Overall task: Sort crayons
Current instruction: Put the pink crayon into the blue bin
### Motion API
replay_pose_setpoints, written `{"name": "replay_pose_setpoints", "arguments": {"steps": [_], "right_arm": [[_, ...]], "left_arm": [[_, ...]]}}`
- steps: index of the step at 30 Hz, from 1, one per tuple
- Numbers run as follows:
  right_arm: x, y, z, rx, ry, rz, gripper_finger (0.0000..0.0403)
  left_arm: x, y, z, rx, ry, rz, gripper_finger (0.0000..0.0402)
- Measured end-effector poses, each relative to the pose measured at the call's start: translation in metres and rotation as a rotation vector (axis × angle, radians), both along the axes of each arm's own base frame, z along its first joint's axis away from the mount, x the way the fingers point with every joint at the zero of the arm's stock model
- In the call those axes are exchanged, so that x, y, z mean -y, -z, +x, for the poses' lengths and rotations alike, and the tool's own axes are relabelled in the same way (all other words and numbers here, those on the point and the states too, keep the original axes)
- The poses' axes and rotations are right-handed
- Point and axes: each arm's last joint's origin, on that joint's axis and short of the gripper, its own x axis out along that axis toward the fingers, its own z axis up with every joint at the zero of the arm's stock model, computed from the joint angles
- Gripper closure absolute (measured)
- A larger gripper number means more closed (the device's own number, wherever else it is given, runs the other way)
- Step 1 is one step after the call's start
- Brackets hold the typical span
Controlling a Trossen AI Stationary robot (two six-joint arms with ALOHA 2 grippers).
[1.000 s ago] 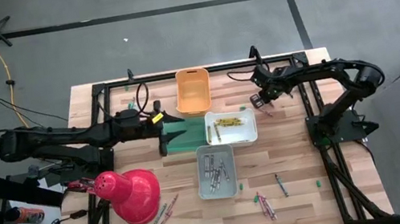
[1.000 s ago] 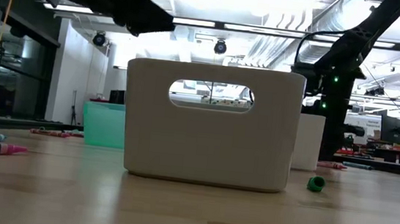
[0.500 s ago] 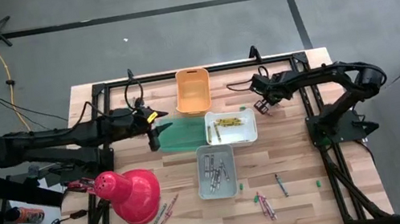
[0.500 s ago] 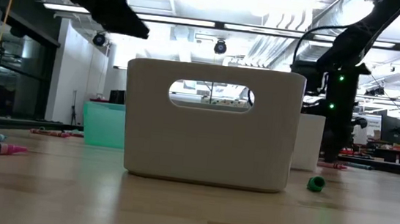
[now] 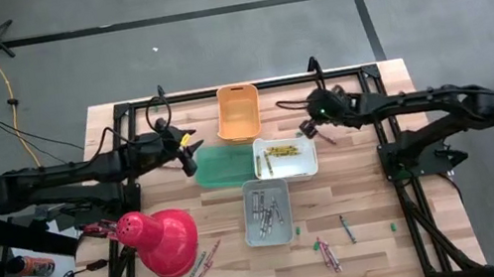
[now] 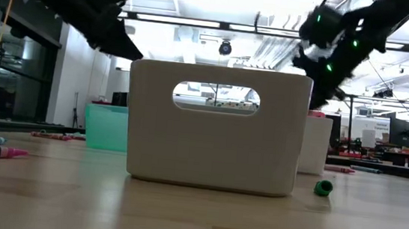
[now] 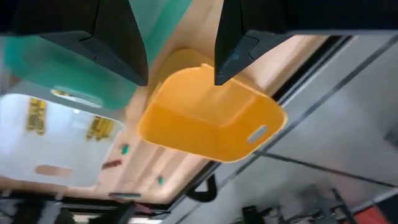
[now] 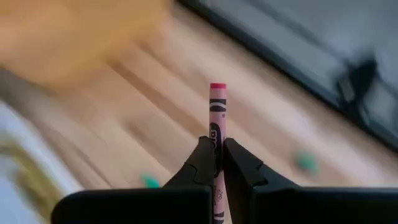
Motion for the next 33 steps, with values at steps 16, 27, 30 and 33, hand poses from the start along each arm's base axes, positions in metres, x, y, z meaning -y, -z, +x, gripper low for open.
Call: {"name": "replay_pose_setpoints", "arguments": {"steps": [16, 27, 30, 33], "right_arm": [[-0.027, -0.036, 0.077, 0.724, -0.619, -0.278, 0.0401], [-0.037, -0.024, 0.094, 0.869, -0.744, -0.269, 0.0401], [-0.038, -0.024, 0.094, 0.88, -0.761, -0.246, 0.0401], [-0.039, -0.024, 0.094, 0.881, -0.768, -0.242, 0.0401]], "left_arm": [[0.009, 0.013, -0.005, 0.487, 0.297, 0.109, 0.0231], [0.014, 0.008, -0.005, 0.526, 0.452, 0.129, 0.0231], [0.014, 0.009, -0.005, 0.525, 0.452, 0.128, 0.0231], [0.014, 0.008, -0.005, 0.526, 0.452, 0.128, 0.0231]]}}
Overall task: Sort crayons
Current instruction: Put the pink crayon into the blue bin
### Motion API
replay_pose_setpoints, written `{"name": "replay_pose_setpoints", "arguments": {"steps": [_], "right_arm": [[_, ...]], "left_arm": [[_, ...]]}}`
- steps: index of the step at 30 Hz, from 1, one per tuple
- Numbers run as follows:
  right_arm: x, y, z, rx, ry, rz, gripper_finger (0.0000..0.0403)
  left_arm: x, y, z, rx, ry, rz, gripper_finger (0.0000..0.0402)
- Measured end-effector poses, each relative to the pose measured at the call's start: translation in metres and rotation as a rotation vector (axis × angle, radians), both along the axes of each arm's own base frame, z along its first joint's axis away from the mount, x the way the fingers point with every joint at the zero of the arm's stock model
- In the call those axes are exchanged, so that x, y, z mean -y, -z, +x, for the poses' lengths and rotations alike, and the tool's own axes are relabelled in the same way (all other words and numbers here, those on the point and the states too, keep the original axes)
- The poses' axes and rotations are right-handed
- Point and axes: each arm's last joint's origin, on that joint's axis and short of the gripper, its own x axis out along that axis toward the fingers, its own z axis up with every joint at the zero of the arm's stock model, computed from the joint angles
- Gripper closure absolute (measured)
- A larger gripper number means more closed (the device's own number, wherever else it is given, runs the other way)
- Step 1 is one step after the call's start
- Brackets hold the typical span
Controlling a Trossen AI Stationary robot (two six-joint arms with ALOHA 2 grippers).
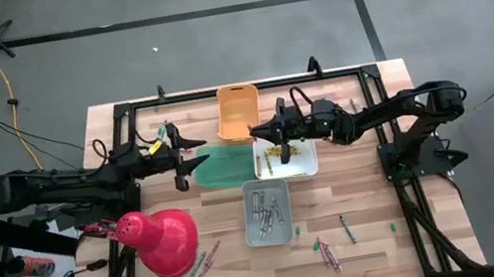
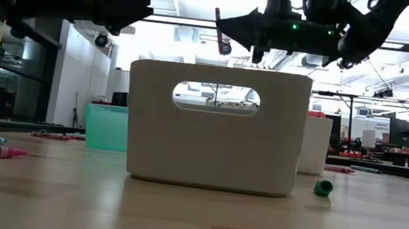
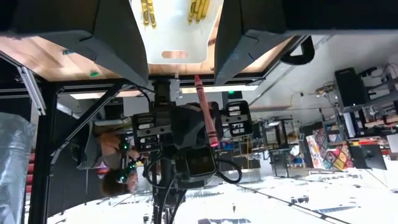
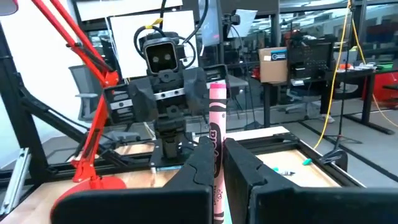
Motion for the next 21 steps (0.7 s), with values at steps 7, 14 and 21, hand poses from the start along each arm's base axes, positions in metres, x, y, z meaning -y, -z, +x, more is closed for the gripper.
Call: {"name": "replay_pose_setpoints", "arguments": {"steps": [7, 14, 21], "right_arm": [[-0.008, 0.0, 0.001, -0.001, -0.025, -0.027, 0.04], [-0.013, 0.0, 0.002, -0.002, -0.074, -0.041, 0.04], [-0.015, 0.006, 0.007, -0.026, -0.093, -0.038, 0.04]], "left_arm": [[0.0, 0.0, 0.0, 0.003, 0.0, 0.0, 0.0231], [0.0, -0.001, 0.0, 0.006, -0.002, 0.001, 0.0231], [0.0, -0.004, 0.001, 0.016, -0.019, 0.041, 0.0231]]}}
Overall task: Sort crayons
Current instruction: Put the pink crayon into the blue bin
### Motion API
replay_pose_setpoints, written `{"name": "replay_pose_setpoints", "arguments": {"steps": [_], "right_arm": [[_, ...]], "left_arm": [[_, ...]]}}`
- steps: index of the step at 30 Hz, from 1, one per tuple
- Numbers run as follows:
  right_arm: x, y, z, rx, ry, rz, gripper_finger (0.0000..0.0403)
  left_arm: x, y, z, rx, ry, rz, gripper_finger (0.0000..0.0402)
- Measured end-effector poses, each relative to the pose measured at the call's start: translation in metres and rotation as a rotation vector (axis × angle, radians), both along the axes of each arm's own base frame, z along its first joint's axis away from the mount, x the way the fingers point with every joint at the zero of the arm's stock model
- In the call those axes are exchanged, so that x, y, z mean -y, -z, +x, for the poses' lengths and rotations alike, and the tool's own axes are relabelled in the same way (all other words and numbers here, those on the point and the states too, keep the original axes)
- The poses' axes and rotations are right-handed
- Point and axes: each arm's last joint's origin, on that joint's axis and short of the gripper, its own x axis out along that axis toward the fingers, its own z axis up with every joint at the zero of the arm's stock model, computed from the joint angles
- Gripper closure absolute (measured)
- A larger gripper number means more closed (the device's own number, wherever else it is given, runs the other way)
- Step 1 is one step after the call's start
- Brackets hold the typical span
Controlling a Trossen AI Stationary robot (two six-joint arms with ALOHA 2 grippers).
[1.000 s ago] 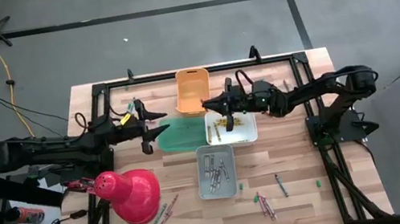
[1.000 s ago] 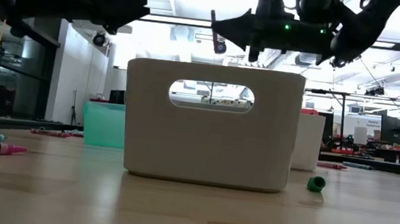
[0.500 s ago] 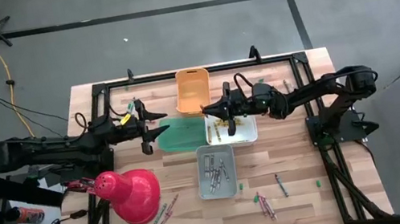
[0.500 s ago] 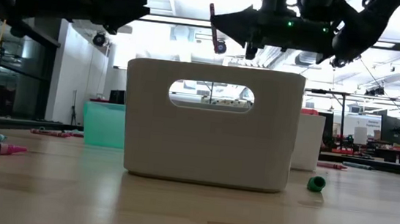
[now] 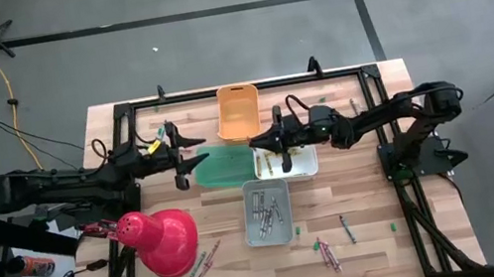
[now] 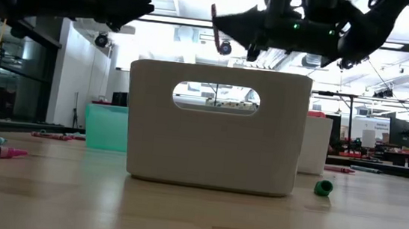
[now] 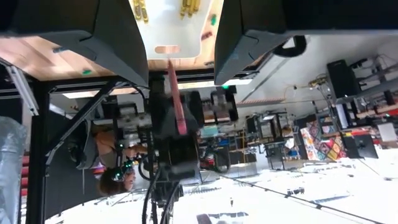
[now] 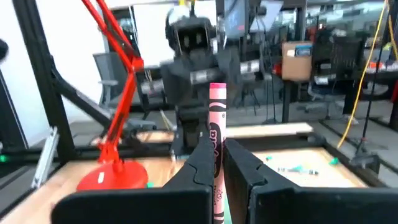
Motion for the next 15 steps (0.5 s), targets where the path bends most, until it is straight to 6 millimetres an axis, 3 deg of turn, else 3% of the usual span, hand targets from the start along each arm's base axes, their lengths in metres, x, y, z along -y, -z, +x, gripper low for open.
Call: {"name": "replay_pose_setpoints", "arguments": {"steps": [8, 15], "right_arm": [[-0.009, 0.037, 0.047, -0.157, -0.046, -0.037, 0.04], [-0.003, 0.046, 0.078, -0.402, 0.047, -0.041, 0.04]], "left_arm": [[0.0, -0.006, 0.002, 0.006, -0.012, 0.051, 0.0231], [0.0, -0.004, 0.002, -0.018, -0.017, 0.079, 0.0231]]}}
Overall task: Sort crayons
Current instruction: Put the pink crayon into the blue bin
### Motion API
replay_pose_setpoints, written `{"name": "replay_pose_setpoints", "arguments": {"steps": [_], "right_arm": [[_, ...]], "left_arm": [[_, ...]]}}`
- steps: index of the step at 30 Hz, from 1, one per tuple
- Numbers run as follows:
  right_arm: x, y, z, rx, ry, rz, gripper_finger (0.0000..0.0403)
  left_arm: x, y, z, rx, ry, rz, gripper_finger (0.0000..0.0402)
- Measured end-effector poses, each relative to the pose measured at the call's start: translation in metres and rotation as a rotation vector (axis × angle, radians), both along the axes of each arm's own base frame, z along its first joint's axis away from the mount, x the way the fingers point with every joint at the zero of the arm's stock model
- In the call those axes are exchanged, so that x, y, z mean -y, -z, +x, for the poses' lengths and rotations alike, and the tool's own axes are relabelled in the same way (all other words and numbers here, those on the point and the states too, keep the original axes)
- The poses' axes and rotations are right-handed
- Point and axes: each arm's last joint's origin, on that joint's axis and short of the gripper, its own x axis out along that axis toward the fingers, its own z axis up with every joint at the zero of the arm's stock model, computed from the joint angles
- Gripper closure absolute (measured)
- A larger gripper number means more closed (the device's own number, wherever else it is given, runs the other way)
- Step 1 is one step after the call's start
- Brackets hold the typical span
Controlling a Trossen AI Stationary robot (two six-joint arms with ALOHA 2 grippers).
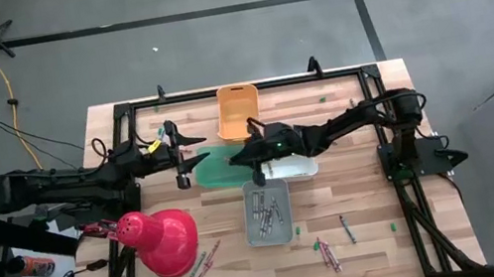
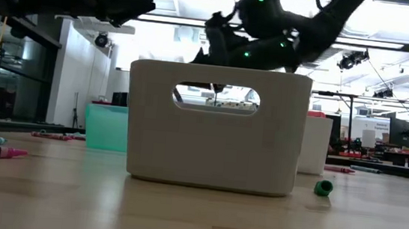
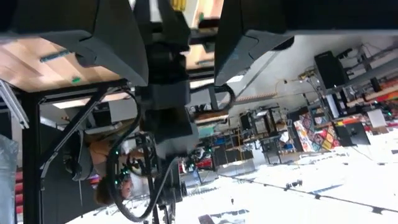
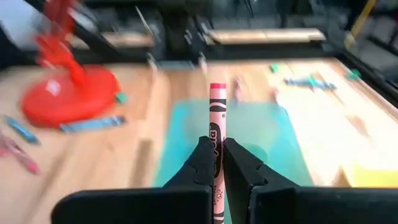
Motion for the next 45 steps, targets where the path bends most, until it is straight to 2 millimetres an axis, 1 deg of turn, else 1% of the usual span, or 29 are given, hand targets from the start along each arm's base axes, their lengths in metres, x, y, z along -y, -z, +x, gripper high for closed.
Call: {"name": "replay_pose_setpoints", "arguments": {"steps": [5, 10, 12, 15, 22, 24, 26, 28, 32, 35, 41, 45], "right_arm": [[0.003, -0.006, 0.008, -0.114, 0.05, -0.039, 0.04], [0.002, -0.007, 0.009, -0.113, 0.032, -0.008, 0.0398], [0.002, -0.007, 0.009, -0.112, 0.021, -0.001, 0.0385], [0.001, -0.007, 0.01, -0.111, -0.005, 0.01, 0.0344], [-0.003, -0.008, 0.01, -0.112, -0.012, -0.058, 0.0216], [-0.003, -0.01, 0.009, -0.112, 0.004, -0.069, 0.0192], [-0.003, -0.016, 0.007, -0.104, 0.012, -0.079, 0.0177], [-0.001, -0.022, 0.004, -0.101, 0.016, -0.088, 0.0171], [0.004, -0.035, -0.002, -0.096, 0.032, -0.085, 0.017], [0.006, -0.039, -0.004, -0.096, 0.045, -0.07, 0.0169], [0.008, -0.038, -0.005, -0.112, 0.048, -0.068, 0.0169], [0.008, -0.038, -0.005, -0.111, 0.048, -0.068, 0.0169]], "left_arm": [[0.0, 0.006, 0.001, -0.06, -0.003, -0.019, 0.0231], [0.0, 0.009, 0.001, -0.089, 0.0, -0.066, 0.0231], [0.0, 0.01, 0.001, -0.09, 0.002, -0.082, 0.0231], [0.0, 0.01, 0.001, -0.091, 0.003, -0.087, 0.0231], [0.0, 0.01, 0.001, -0.091, 0.003, -0.088, 0.0231], [0.0, 0.01, 0.001, -0.091, 0.002, -0.089, 0.0231], [-0.001, 0.011, 0.001, -0.102, -0.01, -0.107, 0.0231], [-0.004, 0.012, 0.003, -0.154, -0.098, -0.161, 0.0231], [-0.014, 0.011, 0.004, -0.424, -0.405, -0.259, 0.0231], [-0.021, 0.018, 0.001, -0.581, -0.562, -0.389, 0.0231], [-0.039, 0.043, -0.008, -0.744, -0.777, -0.567, 0.0231], [-0.054, 0.055, -0.011, -0.787, -0.879, -0.63, 0.0231]]}}
